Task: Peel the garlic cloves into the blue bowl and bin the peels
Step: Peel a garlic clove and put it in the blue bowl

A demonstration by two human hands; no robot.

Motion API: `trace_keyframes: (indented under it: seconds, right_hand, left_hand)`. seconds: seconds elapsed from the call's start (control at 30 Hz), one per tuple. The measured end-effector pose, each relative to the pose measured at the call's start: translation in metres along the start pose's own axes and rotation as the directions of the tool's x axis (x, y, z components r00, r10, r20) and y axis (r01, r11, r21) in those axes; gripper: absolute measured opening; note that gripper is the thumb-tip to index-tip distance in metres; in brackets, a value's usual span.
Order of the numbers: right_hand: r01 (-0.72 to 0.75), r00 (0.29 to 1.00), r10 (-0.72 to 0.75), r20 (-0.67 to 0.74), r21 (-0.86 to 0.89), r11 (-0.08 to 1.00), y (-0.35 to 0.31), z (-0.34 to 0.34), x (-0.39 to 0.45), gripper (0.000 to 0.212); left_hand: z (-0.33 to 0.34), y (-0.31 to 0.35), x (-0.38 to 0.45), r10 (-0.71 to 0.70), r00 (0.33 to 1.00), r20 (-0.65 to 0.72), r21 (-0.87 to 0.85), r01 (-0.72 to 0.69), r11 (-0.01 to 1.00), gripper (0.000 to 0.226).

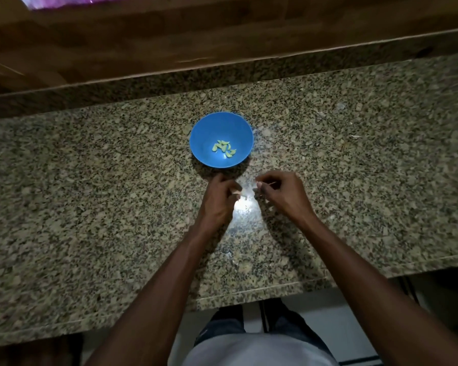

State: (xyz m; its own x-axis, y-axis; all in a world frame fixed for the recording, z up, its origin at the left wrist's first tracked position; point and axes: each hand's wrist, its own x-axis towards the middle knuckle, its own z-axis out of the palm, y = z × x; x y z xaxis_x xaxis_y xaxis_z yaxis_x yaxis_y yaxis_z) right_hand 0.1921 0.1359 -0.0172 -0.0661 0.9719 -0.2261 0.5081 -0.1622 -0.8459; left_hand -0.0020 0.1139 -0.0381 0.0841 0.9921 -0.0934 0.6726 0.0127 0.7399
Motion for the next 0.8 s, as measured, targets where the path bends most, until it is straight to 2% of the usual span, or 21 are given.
trace_keyframes:
  seconds: [0.13, 0.23, 0.3, 0.4, 0.5, 0.63, 0.73, 0.8]
  right_hand:
    - [0.052, 0.994, -0.057, 0.099, 0.045, 0.998, 0.017, 0.004, -0.006, 0.026]
    - [0.082, 0.966, -0.097, 0.240, 0.075, 0.994, 0.020, 0.005, -0.003, 0.031]
    - [0.040, 0.945, -0.089, 0.314, 0.161, 0.986, 0.019, 0.007, -0.004, 0.024]
    - [0.008, 0.935, -0.106, 0.339, 0.276, 0.961, 0.018, 0.013, -0.008, 0.011]
    - [-0.018, 0.936, -0.100, 0.339, 0.327, 0.945, 0.021, 0.020, -0.009, 0.004]
    - [-0.071, 0.946, -0.058, 0.320, 0.378, 0.923, 0.026, 0.028, -0.012, 0.006]
    - [-0.181, 0.934, 0.012, 0.357, 0.445, 0.877, 0.024, 0.032, -0.015, 0.012]
    - [-0.212, 0.925, 0.025, 0.380, 0.461, 0.862, 0.022, 0.034, -0.016, 0.016]
  left_hand:
    - [0.005, 0.010, -0.008, -0.051, 0.995, -0.086, 0.005, 0.051, 0.999, 0.015]
    - [0.007, 0.018, -0.022, -0.196, 0.973, -0.124, -0.191, 0.170, 0.967, 0.008]
    - [0.009, 0.022, -0.031, -0.250, 0.960, -0.129, -0.293, 0.204, 0.934, 0.005]
    - [0.013, 0.023, -0.042, -0.322, 0.942, -0.096, -0.433, 0.252, 0.865, 0.013]
    - [0.018, 0.023, -0.049, -0.370, 0.924, -0.100, -0.480, 0.281, 0.831, 0.016]
    - [0.021, 0.019, -0.056, -0.434, 0.893, -0.116, -0.550, 0.306, 0.777, 0.018]
    - [0.020, 0.017, -0.063, -0.481, 0.875, -0.059, -0.664, 0.325, 0.673, 0.018]
    - [0.018, 0.017, -0.066, -0.490, 0.871, -0.043, -0.683, 0.332, 0.651, 0.013]
